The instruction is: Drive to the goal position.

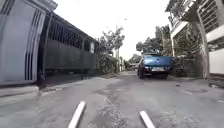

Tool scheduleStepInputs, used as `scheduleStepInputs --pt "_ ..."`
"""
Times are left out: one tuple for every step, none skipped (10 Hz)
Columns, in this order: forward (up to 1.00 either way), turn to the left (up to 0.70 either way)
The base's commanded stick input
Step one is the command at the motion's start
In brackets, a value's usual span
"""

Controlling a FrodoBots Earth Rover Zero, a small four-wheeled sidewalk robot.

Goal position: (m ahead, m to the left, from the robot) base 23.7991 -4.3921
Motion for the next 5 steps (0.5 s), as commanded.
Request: scheduleStepInputs --pt "0.7 0.0" --pt "0.7 0.0" --pt "0.7 0.0" --pt "0.7 0.0" --pt "0.7 0.0"
